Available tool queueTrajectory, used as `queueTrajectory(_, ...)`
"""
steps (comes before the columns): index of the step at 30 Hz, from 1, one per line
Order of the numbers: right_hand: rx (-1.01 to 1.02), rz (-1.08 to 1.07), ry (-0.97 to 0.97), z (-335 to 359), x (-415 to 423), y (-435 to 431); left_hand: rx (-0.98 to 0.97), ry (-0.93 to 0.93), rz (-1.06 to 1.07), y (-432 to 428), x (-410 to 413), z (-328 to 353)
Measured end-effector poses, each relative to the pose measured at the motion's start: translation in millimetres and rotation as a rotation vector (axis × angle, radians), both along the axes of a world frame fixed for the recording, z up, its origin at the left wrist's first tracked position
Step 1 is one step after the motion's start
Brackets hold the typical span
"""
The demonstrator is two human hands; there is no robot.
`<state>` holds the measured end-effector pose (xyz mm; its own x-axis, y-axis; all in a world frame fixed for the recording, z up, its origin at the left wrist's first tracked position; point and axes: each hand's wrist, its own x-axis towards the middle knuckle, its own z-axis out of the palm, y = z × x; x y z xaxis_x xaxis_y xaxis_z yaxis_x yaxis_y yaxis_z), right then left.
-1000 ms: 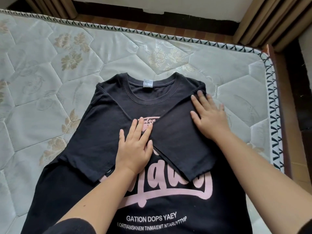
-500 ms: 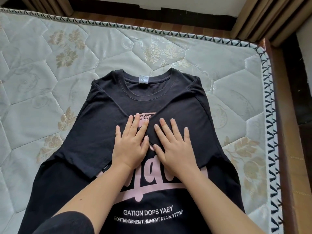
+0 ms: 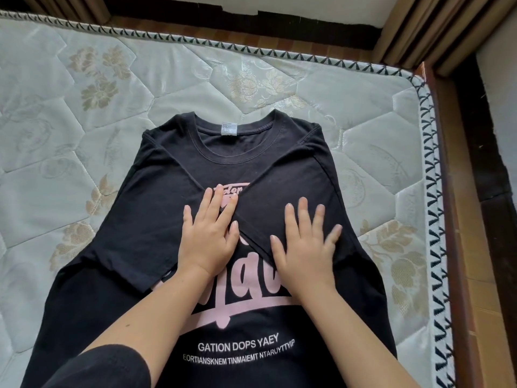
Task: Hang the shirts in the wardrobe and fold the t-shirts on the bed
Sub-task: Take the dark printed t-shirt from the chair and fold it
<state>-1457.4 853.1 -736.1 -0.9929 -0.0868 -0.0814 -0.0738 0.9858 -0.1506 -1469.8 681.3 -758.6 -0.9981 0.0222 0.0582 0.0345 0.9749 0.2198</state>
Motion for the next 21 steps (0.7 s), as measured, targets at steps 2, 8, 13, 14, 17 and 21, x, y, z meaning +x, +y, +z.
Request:
queueTrajectory(2, -0.014, 0.085, 0.018, 6.3, -12.8, -25.8, -0.005, -0.005, -0.013, -0.8, -1.1, -0.8)
queueTrajectory(8, -0.122, 0.448, -0.031, -0.4, -39.1, -59.4, -0.154, -0.08, -0.028, -6.3, -0.1, -8.0)
queueTrajectory(13, -0.008, 0.44, 0.008, -4.6, -81.0, 5.6, -0.048, 0.012, -0.026, -0.6, -1.4, -0.3)
queueTrajectory(14, -0.01, 0.364, 0.001, -4.7, -91.5, 21.6, -0.04, 0.007, -0.024, -0.4, -0.8, 0.1)
queueTrajectory(17, 0.022, 0.149, -0.074, -0.1, -109.5, 60.8, -0.022, 0.006, -0.007, -0.3, 0.2, 1.1)
queueTrajectory(21, 0.109, 0.032, -0.132, 6.2, -109.0, 63.4, -0.038, 0.0, -0.014, -1.1, -0.6, 0.4)
